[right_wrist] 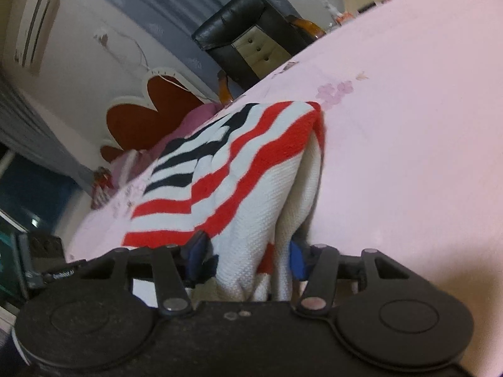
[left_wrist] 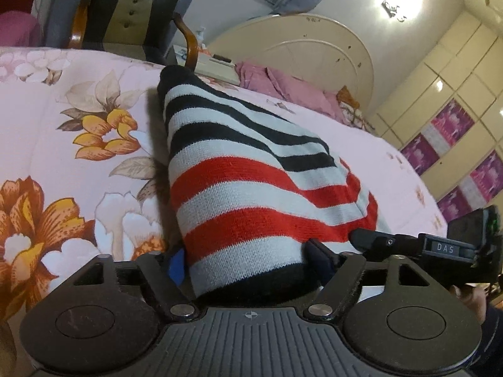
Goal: Fold small clothes
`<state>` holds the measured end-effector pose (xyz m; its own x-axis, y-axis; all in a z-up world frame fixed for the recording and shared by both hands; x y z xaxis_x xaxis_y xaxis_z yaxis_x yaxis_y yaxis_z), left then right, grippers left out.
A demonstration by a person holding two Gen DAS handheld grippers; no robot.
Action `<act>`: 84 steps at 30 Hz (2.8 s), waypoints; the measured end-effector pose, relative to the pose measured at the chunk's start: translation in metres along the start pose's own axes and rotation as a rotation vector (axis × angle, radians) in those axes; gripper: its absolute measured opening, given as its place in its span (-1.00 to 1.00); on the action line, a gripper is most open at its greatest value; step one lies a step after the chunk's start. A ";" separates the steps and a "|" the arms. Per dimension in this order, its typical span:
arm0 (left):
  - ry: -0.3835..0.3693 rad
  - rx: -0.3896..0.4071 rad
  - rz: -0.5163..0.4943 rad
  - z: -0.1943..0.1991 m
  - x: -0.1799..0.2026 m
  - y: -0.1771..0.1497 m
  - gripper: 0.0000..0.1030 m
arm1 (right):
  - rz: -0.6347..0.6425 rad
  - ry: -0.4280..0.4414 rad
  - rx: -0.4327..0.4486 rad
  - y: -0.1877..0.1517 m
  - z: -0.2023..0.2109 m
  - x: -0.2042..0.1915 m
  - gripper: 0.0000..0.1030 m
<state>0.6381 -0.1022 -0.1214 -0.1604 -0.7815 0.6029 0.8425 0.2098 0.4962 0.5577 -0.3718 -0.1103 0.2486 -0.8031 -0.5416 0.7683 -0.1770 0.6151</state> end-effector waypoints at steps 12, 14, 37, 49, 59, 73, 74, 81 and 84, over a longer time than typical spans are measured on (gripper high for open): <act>-0.010 0.044 -0.005 0.018 0.010 -0.002 -0.01 | 0.085 -0.103 0.013 0.004 0.008 -0.030 -0.34; -0.029 0.054 -0.011 0.025 0.012 -0.003 -0.02 | 0.104 -0.096 0.029 0.006 0.014 -0.040 -0.35; -0.030 0.147 0.024 0.260 -0.134 -0.049 -0.02 | 0.301 0.000 0.001 -0.047 -0.046 -0.261 -0.36; 0.002 0.158 0.190 0.273 -0.230 -0.101 0.14 | 0.103 0.062 -0.083 -0.120 -0.109 -0.250 -0.26; 0.132 0.296 -0.099 0.348 -0.170 -0.114 -0.04 | 0.380 -0.020 -0.028 -0.097 -0.025 -0.315 -0.46; 0.215 0.272 -0.318 0.286 -0.135 -0.159 -0.13 | 0.742 -0.353 -0.168 -0.153 -0.076 -0.345 -0.82; 0.212 0.271 -0.315 0.287 -0.135 -0.158 -0.12 | 0.716 -0.345 -0.159 -0.153 -0.076 -0.341 -0.82; 0.258 0.325 -0.324 0.305 -0.124 -0.176 0.47 | 0.669 -0.368 -0.126 -0.157 -0.070 -0.347 -0.75; 0.367 0.405 -0.353 0.316 -0.113 -0.190 0.89 | 0.663 -0.353 -0.142 -0.156 -0.070 -0.352 -0.24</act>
<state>0.3332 0.1320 -0.0861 -0.1452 -0.9790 0.1432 0.4995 0.0524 0.8647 0.3913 -0.0218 -0.0554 0.4988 -0.8544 0.1453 0.5987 0.4610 0.6550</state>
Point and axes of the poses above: each gripper's, at about its wrist camera, not at the fingertips, and z roughly against the way its jaws point, x to its right, y to its top, the point moved 2 cm from there along -z, roughly the way its jaws point, and after that the axes turned 11 degrees about z, right-handed, at the moved point
